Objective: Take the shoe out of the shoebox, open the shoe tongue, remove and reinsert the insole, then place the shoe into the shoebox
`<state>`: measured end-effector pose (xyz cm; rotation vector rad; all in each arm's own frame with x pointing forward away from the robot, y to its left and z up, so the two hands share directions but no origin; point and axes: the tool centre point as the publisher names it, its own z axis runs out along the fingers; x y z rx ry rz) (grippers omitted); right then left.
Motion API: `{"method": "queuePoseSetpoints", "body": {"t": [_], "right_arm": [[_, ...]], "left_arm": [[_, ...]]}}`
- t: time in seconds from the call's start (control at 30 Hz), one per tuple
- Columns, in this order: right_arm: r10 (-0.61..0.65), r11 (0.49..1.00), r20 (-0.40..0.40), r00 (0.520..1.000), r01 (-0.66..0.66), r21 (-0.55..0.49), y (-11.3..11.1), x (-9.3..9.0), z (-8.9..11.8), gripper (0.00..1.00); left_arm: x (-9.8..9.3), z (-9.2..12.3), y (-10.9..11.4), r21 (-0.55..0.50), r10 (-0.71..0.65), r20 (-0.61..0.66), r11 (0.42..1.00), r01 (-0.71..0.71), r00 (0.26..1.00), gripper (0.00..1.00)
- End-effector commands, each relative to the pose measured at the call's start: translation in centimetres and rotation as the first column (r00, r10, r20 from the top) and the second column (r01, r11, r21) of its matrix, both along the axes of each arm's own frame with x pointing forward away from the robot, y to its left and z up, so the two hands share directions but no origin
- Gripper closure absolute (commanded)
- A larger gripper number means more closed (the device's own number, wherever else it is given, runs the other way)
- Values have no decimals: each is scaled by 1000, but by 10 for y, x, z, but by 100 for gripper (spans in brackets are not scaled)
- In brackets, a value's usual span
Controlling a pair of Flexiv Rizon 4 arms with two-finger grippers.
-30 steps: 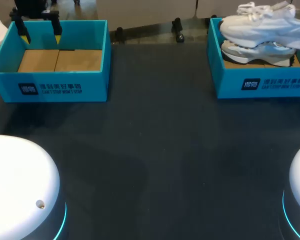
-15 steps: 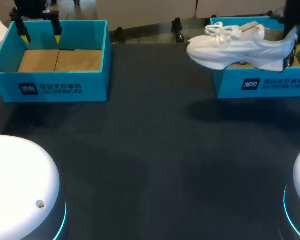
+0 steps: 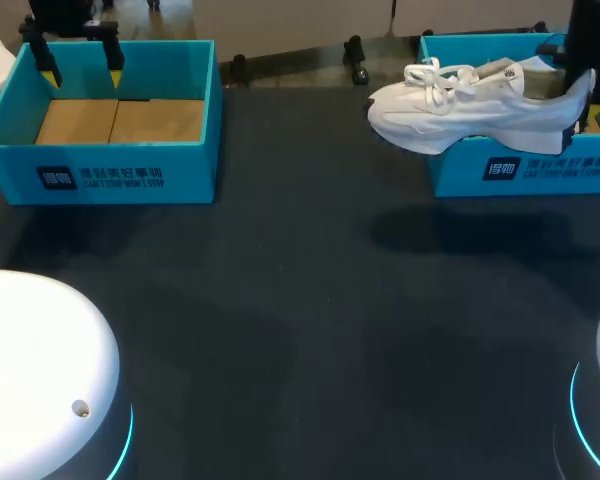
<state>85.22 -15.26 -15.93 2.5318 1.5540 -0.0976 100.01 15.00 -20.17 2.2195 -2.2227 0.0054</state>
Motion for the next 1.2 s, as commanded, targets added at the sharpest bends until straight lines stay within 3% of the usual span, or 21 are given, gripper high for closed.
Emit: {"method": "queuePoseSetpoints", "body": {"t": [0.03, 0.23, 0.37, 0.77, 0.93, 1.2], "right_arm": [[1, 1000, 11, 1000, -1, 0, 0, -2, 1, 100], [1, 1000, 11, 1000, -1, 0, 0, -2, 1, 100], [11, 1000, 0, 1000, -11, 6, 31, -16, -12, 100], [9, 1000, 21, 1000, -9, -16, 113, -89, -44, 100], [10, 1000, 6, 1000, -10, -24, 139, -108, -63, 100], [1, 998, -1, 1000, -1, 57, 171, -126, -93, 100]], "left_arm": [[0, 1, 0, 1, 0, -1, 1000, 0, 1000, 0], [0, 1, 0, 1, 0, -1, 1000, 0, 1000, 0], [0, 1, 0, 1, 0, -1, 1000, 0, 1000, 0], [0, 1, 0, 1, 0, -1, 1000, 0, 1000, 0], [0, 1, 0, 1, 0, -1, 1000, 0, 1000, 0], [0, 1, 0, 1, 0, -1, 1000, 0, 1000, 0]]}}
